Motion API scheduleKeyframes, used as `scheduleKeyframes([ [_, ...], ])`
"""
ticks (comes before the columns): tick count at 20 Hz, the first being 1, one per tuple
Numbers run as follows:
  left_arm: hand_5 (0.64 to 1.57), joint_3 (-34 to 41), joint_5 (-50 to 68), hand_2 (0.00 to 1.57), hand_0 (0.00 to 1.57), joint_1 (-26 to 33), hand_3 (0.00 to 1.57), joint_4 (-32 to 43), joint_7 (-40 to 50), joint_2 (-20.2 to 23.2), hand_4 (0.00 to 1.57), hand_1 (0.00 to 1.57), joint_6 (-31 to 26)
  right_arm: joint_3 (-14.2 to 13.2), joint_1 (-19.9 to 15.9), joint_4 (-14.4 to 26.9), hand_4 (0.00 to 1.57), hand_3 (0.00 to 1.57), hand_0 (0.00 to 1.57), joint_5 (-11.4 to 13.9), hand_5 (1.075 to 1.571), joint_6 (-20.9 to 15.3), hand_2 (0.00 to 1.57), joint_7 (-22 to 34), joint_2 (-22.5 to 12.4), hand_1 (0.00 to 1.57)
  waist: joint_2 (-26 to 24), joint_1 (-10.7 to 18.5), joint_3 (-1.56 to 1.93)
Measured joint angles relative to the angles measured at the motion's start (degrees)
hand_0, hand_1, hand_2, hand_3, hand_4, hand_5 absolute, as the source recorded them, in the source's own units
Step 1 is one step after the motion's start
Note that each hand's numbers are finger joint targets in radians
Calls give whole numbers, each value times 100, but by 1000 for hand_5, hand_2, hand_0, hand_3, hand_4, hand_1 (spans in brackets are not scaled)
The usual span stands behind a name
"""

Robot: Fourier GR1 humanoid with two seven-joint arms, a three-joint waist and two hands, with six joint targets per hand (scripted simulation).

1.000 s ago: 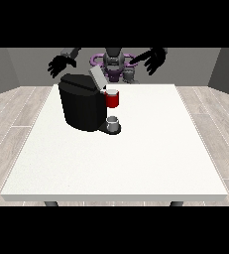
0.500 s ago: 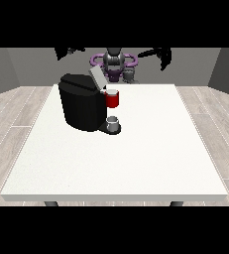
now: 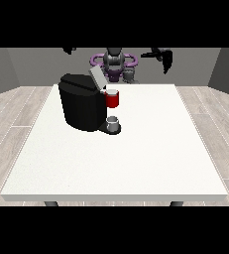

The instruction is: Insert the coffee pod into the coffee machine and close the lid

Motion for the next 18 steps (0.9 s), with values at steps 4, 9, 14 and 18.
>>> scheduleKeyframes([
  [4,1571,-123,217,0,0,313,0,-516,145,-79,204,0,1,106,-157,27,0,0,0,113,1571,62,0,-20,35,0,114,76,0],
  [9,1571,-458,520,0,0,761,0,-1243,395,-161,0,0,13,107,-259,317,0,0,0,161,1571,108,0,-100,122,0,236,196,1],
  [14,1571,-661,786,0,0,942,0,-1860,559,-183,0,0,118,-100,-670,761,0,0,0,111,1571,123,0,-307,126,0,672,287,2],
  [18,1571,-922,1052,0,0,1228,0,-2360,786,-168,0,0,271,-171,-938,1137,0,0,0,91,1571,170,0,-339,144,0,832,272,2],
])
